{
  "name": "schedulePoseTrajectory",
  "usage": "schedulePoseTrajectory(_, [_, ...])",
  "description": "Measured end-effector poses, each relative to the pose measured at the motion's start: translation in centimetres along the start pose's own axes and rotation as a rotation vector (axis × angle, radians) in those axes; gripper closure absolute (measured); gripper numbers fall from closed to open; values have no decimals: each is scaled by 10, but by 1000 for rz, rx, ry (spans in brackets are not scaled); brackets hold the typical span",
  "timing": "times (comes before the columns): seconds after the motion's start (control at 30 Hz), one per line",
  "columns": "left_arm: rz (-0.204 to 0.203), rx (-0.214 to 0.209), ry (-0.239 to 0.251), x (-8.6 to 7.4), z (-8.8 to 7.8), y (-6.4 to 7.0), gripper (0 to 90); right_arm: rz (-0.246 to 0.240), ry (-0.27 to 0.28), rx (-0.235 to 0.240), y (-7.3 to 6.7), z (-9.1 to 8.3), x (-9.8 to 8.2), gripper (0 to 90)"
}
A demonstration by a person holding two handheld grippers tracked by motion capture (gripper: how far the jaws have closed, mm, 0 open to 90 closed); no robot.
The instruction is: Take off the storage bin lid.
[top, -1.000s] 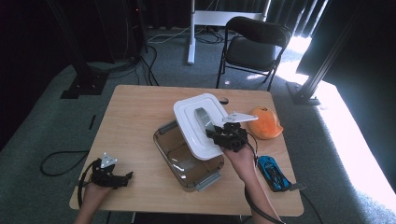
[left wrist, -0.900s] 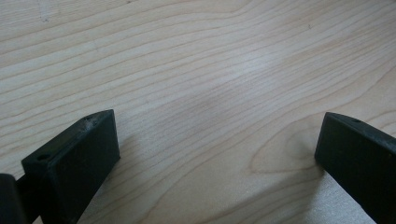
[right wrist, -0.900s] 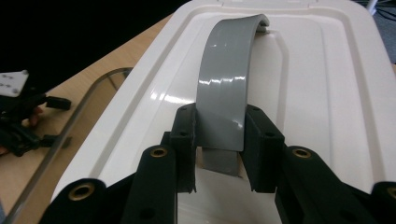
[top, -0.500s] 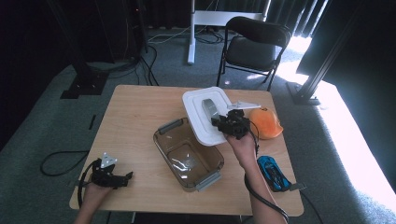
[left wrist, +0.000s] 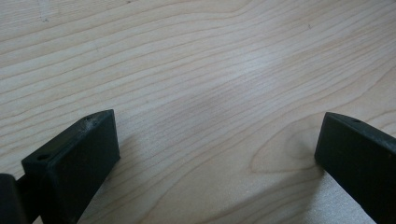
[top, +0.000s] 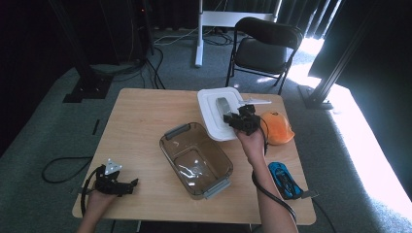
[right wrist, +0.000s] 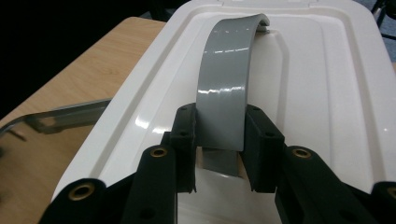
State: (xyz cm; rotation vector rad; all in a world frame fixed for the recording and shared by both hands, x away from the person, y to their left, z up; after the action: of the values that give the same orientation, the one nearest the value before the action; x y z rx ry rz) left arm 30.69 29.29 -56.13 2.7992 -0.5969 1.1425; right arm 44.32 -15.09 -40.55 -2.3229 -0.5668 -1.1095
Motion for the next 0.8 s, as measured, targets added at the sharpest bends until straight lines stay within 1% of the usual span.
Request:
schedulePoseTrajectory(0.07, [-1, 0, 0, 0, 0, 0, 2, 6, 0, -4, 2, 2, 0, 681])
schedulePoseTrajectory(0.13, [0, 0, 0, 0, 0, 0, 2, 20, -6, -12, 9, 10, 0, 681])
schedulePoseTrajectory(0.37, [1, -1, 0, 0, 0, 0, 2, 47, -18, -45, 22, 27, 1, 681])
schedulePoseTrajectory(0.5, [1, 0, 0, 0, 0, 0, 2, 44, -37, -58, 27, 36, 0, 681])
schedulePoseTrajectory(0.53, [1, -1, 0, 0, 0, 0, 2, 43, -44, -63, 28, 38, 0, 681])
schedulePoseTrajectory(0.57, [1, -1, 0, 0, 0, 0, 2, 57, -45, -66, 30, 41, -2, 681])
schedulePoseTrajectory(0.6, [1, 0, 0, 0, 0, 0, 2, 59, -47, -63, 31, 43, -3, 680])
schedulePoseTrajectory(0.63, [0, -1, 0, 0, 0, 0, 2, 71, -52, -78, 34, 47, -7, 681])
schedulePoseTrajectory(0.73, [1, -1, 0, 0, 0, 0, 2, 78, -56, -73, 35, 52, -12, 681])
schedulePoseTrajectory(0.8, [0, 0, 0, 0, 0, 0, 2, 79, -69, -79, 37, 56, -16, 681])
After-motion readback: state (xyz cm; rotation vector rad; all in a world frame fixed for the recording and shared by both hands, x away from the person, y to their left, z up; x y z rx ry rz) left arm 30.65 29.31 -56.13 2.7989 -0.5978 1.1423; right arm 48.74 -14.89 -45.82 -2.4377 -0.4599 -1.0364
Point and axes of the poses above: each handheld gripper's, and its own axes: z roughly forward along the jaws, x roughly out of its top, y roughly to its right, the point moved 2 cm from there along z, roughly forward along the jaws, and after that the axes turned 6 degrees about x, right-handed, at the moved point
